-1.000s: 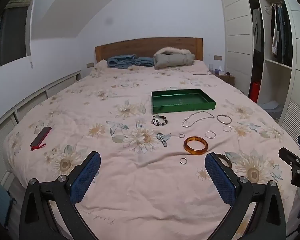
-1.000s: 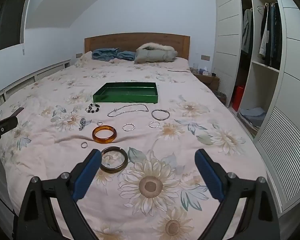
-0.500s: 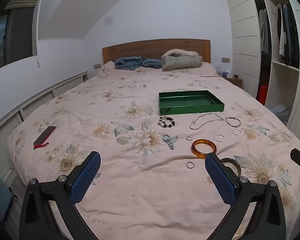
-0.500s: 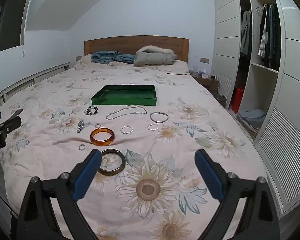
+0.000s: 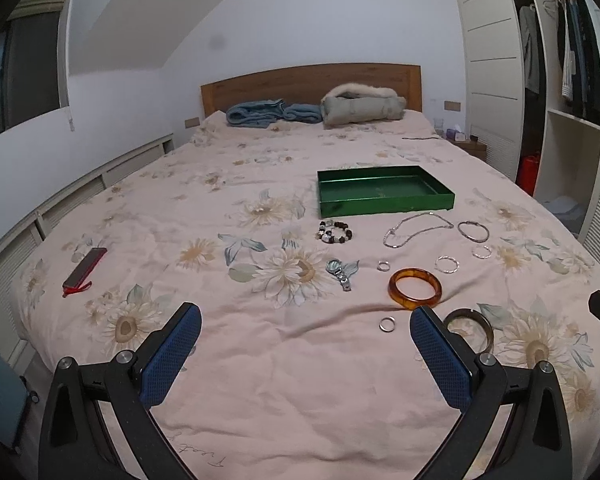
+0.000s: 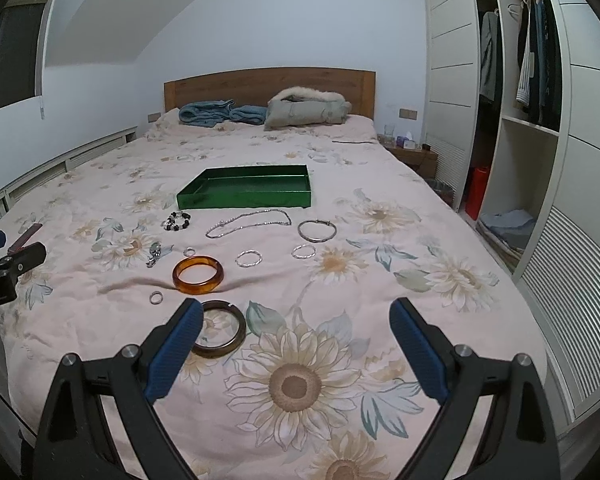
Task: Organize jewelry
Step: 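Move both tools toward the jewelry on the bed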
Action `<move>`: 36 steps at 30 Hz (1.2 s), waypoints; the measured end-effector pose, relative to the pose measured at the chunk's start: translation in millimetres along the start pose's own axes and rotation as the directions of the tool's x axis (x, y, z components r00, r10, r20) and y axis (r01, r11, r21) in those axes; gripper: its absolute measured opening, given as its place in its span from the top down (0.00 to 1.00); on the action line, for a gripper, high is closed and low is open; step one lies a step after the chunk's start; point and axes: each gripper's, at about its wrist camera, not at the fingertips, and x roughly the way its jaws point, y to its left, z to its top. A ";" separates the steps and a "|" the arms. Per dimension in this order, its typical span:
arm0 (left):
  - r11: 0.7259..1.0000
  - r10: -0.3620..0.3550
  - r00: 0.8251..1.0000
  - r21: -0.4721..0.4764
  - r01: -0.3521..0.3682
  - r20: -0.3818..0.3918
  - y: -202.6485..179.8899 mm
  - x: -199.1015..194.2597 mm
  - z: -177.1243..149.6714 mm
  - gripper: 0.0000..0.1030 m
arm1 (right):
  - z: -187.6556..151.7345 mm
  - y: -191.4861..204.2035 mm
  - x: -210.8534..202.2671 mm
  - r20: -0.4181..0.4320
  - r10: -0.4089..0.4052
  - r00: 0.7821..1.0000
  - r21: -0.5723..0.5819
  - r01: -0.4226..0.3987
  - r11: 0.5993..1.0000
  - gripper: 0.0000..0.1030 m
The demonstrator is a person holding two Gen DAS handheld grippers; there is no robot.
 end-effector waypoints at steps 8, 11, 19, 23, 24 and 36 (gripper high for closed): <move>1.000 0.009 1.000 0.009 -0.009 0.008 1.2 4.4 -3.3 0.00 | -3.8 2.4 5.9 -0.024 0.021 0.999 0.007 -0.021 1.000 0.08; 1.000 0.014 1.000 0.008 -0.014 0.009 2.1 6.1 -4.7 0.00 | -6.2 5.9 8.2 -0.027 0.023 0.999 -0.001 -0.023 1.000 0.08; 0.999 -0.028 0.998 0.014 0.029 -0.062 0.9 20.6 -9.4 0.00 | -11.9 6.9 16.7 -0.062 0.031 0.998 0.015 -0.031 0.999 0.08; 1.000 -0.025 0.997 0.007 0.025 -0.074 -1.2 25.2 -9.7 0.00 | -13.2 8.0 21.6 -0.074 0.038 0.997 0.012 -0.038 0.999 0.08; 1.000 -0.022 0.997 0.006 0.022 -0.074 -1.9 25.6 -9.8 0.00 | -13.2 8.3 22.9 -0.077 0.040 0.996 0.011 -0.039 0.999 0.08; 0.999 -0.008 0.995 0.032 0.011 -0.100 -6.2 37.9 -11.5 0.00 | -15.1 22.4 38.2 -0.125 0.050 0.991 -0.024 -0.054 0.998 0.09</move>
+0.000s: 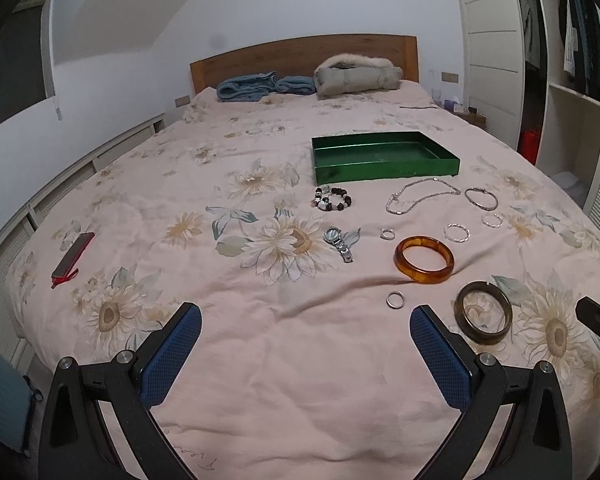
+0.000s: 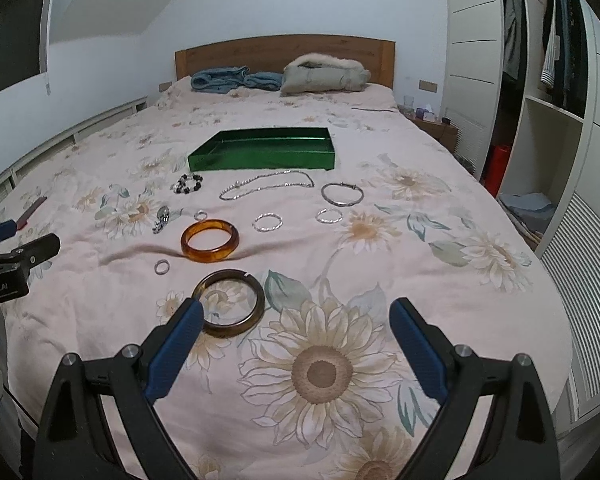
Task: Organize jewelry
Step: 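Move both tools toward the jewelry on the bed, then grasp the silver ring with the left tool while the right tool grasps the dark bangle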
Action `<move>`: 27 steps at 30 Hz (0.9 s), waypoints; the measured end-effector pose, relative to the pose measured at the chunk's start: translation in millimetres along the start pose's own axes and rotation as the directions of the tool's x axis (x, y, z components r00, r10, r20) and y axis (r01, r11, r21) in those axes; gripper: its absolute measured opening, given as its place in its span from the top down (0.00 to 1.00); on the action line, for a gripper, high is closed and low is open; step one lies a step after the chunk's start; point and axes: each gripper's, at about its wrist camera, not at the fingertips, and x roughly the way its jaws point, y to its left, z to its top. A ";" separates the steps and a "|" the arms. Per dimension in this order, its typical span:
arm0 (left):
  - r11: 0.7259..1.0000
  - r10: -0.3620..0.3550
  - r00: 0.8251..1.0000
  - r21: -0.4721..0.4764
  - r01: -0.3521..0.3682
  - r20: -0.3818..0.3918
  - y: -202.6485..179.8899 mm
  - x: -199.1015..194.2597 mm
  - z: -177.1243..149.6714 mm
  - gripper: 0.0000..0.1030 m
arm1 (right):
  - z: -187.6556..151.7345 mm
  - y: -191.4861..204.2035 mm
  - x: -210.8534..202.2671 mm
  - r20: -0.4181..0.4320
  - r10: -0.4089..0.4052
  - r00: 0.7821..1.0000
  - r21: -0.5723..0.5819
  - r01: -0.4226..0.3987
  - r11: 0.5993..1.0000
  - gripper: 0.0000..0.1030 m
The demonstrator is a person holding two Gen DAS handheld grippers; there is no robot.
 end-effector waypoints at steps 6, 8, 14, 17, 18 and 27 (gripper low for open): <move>1.000 -0.026 1.000 0.008 0.026 -0.018 -1.2 8.4 -1.2 0.00 | 0.7 7.5 9.5 -0.030 0.003 1.000 -0.020 -0.004 1.000 0.09; 0.999 -0.036 0.999 0.007 0.036 -0.028 -1.4 11.7 -1.3 0.01 | 1.5 8.4 11.9 -0.038 0.005 0.999 -0.022 -0.006 1.000 0.09; 0.999 -0.053 0.997 0.000 0.053 -0.048 -3.6 23.1 1.4 0.01 | 6.9 7.5 18.7 -0.047 0.009 0.999 -0.019 -0.010 1.000 0.09; 0.998 -0.063 0.996 0.003 0.064 -0.058 -5.0 29.0 2.2 0.02 | 9.9 7.4 22.6 -0.053 0.014 0.998 -0.022 -0.015 1.000 0.10; 0.997 -0.071 0.995 0.005 0.071 -0.064 -5.9 31.6 2.6 0.03 | 10.8 7.3 24.2 -0.055 0.016 0.998 -0.024 -0.018 1.000 0.10; 0.994 -0.102 0.990 0.020 0.104 -0.102 -14.4 53.6 5.7 0.09 | 15.4 3.6 40.9 -0.072 0.036 0.997 -0.023 -0.038 0.999 0.12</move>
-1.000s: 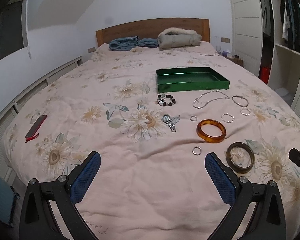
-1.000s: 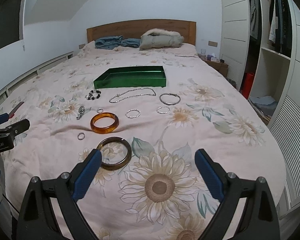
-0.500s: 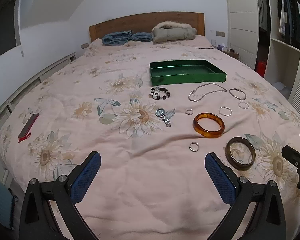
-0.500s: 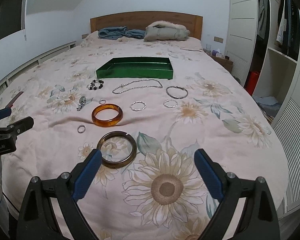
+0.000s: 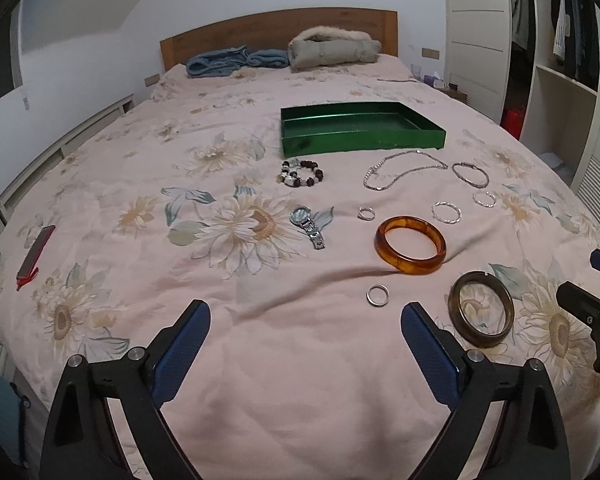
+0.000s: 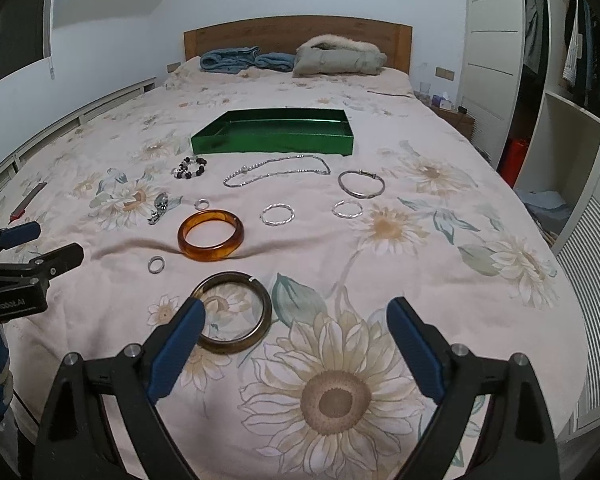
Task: Organize jewelry
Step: 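Grasp the silver ring with the left tool while the right tool grasps the dark bangle, then carry the ring and dark bangle into the green tray and release both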
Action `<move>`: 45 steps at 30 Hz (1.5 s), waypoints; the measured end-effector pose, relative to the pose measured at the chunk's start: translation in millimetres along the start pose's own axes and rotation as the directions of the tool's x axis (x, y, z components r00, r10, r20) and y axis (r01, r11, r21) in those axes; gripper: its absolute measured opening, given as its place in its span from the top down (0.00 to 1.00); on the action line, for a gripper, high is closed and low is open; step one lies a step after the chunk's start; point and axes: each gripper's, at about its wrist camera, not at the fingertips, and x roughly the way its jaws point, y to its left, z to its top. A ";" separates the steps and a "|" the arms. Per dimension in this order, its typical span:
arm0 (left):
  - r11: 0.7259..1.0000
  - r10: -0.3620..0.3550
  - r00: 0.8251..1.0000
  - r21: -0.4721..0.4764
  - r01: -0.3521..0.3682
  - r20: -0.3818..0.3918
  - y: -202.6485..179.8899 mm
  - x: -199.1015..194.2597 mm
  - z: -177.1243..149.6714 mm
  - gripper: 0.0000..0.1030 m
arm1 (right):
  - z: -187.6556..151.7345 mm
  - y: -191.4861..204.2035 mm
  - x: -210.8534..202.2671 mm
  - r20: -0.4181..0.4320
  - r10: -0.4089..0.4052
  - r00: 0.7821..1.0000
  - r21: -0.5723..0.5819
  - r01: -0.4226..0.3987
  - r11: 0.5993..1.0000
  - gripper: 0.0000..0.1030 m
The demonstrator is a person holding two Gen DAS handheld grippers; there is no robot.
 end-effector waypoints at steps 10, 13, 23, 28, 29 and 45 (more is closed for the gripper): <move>0.989 -0.148 0.985 -0.012 0.148 -0.086 -4.0 38.3 -0.5 0.23 | 1.2 -2.2 41.3 -0.107 0.082 0.991 -0.010 -0.083 0.996 0.57; 0.984 -0.179 0.977 -0.007 0.180 -0.114 -10.3 50.7 0.7 0.28 | 1.3 -3.2 53.0 -0.129 0.109 0.986 -0.007 -0.111 0.994 0.60; 0.972 -0.225 0.956 0.019 0.233 -0.189 -26.6 92.4 5.9 0.49 | 0.8 -0.2 89.6 -0.213 0.186 0.959 -0.038 -0.199 0.979 0.68; 0.971 -0.217 0.956 0.053 0.232 -0.198 -33.7 106.0 5.9 0.60 | -0.1 4.3 104.2 -0.244 0.217 0.945 -0.066 -0.240 0.968 0.74; 0.972 -0.212 0.957 0.061 0.228 -0.199 -35.2 107.7 5.6 0.66 | -0.1 4.9 107.1 -0.250 0.221 0.943 -0.070 -0.245 0.967 0.74; 0.957 -0.288 0.954 0.010 0.289 -0.085 -13.7 75.0 37.7 0.83 | 16.3 3.2 90.3 -0.158 0.168 0.973 -0.082 -0.183 0.980 0.92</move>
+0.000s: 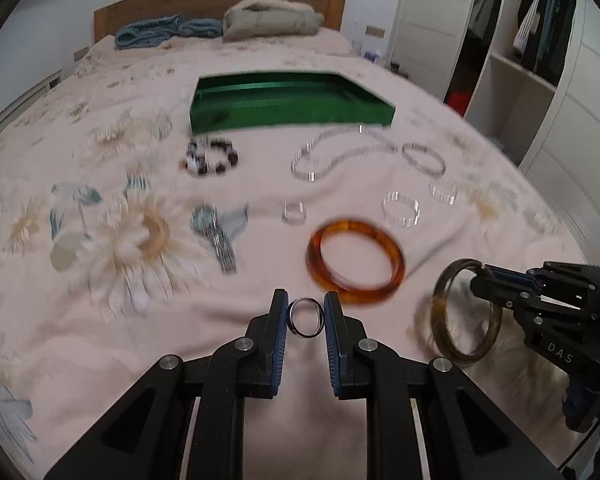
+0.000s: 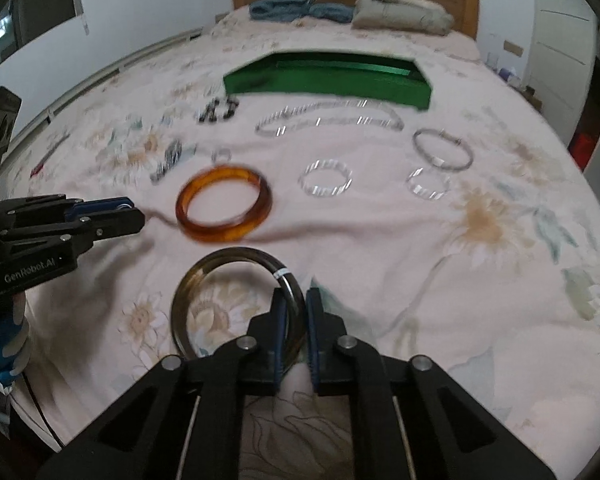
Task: Organize jewelry
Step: 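Carry the ring and dark bangle into the green tray and release both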
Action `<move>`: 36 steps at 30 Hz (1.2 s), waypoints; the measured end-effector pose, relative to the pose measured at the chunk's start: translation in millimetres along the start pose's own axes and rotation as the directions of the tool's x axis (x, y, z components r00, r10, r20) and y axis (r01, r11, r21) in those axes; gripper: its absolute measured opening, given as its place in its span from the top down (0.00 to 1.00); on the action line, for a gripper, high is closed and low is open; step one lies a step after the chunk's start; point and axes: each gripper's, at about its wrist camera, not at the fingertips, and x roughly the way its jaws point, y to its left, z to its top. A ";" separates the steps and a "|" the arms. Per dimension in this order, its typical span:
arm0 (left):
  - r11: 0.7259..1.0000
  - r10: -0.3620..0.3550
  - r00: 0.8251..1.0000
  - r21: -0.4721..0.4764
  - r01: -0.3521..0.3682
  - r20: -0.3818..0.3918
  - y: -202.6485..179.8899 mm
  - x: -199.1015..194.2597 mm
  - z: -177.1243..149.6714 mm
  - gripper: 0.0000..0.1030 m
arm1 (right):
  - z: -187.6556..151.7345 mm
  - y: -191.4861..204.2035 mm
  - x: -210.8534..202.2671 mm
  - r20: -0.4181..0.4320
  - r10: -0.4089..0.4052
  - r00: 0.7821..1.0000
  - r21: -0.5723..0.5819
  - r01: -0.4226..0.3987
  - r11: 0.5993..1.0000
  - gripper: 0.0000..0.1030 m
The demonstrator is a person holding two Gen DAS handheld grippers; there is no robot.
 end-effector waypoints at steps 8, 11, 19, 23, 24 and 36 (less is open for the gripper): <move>0.999 -0.010 0.995 -0.050 0.014 0.095 27.1 -7.2 87.7 0.83 | 63.4 -27.4 -36.2 0.145 -0.083 0.986 0.023 0.081 0.996 0.92; 0.997 0.005 0.993 -0.073 0.004 0.120 41.4 6.8 133.4 0.83 | 102.7 -43.2 -36.1 0.195 -0.112 0.974 0.034 0.107 0.994 0.92; 0.989 0.059 0.994 -0.140 -0.046 0.092 73.0 89.8 227.9 0.83 | 218.5 -92.0 30.6 0.248 -0.164 0.955 0.125 0.137 0.983 0.92; 0.985 0.061 0.998 -0.164 -0.055 0.031 84.6 142.2 244.0 0.83 | 244.8 -112.0 91.7 0.198 -0.136 0.971 0.196 0.097 0.976 0.92; 0.984 0.059 0.998 -0.167 -0.056 0.016 87.2 154.5 245.4 0.83 | 247.7 -116.5 107.9 0.178 -0.127 0.976 0.214 0.088 0.973 0.92; 0.979 0.099 0.993 -0.174 -0.108 -0.063 101.9 221.8 240.2 0.83 | 251.7 -125.2 202.3 -0.019 -0.186 0.982 0.178 0.186 0.966 0.92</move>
